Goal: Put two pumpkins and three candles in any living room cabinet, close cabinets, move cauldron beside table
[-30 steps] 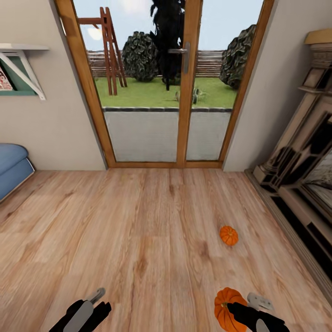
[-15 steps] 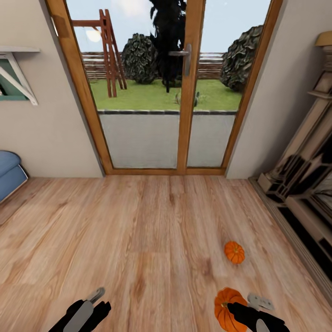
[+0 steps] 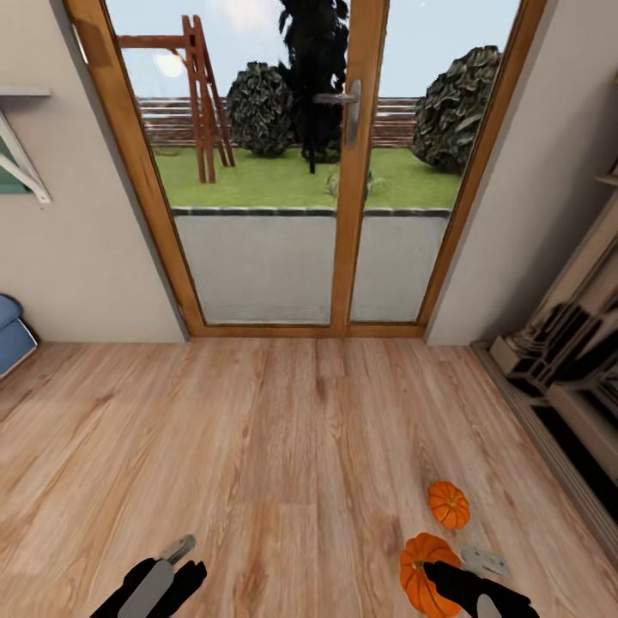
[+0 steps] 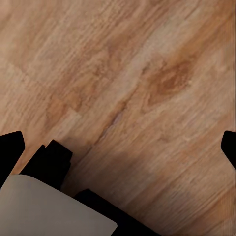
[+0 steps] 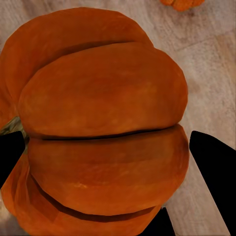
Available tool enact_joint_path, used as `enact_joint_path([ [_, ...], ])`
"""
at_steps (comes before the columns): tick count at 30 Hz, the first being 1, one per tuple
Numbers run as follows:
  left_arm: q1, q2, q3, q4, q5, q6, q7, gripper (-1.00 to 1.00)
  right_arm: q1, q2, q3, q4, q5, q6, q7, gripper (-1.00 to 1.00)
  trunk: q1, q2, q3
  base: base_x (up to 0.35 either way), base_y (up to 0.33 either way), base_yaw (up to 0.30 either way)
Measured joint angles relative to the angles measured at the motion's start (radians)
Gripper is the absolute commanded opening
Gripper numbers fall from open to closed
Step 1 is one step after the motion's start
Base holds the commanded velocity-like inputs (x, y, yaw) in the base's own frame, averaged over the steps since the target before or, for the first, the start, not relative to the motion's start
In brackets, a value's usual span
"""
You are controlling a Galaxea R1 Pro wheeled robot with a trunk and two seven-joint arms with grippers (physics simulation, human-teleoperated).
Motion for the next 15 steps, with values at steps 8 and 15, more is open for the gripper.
enact_joint_path([
  [8,0.0,0.0,0.0,0.0,0.0,0.0,0.0,1.0,0.0,0.0,0.0,0.0,-0.001,0.0,-0.001,-1.0,0.0,0.0,0.0,0.33,0.0,0.0],
  [15,0.0,0.0,0.0,0.0,0.0,0.0,0.0,1.0,0.0,0.0,0.0,-0.001,-0.004,0.001,0.0,-1.0,0.0,0.0,0.0,0.325,0.002,0.0],
])
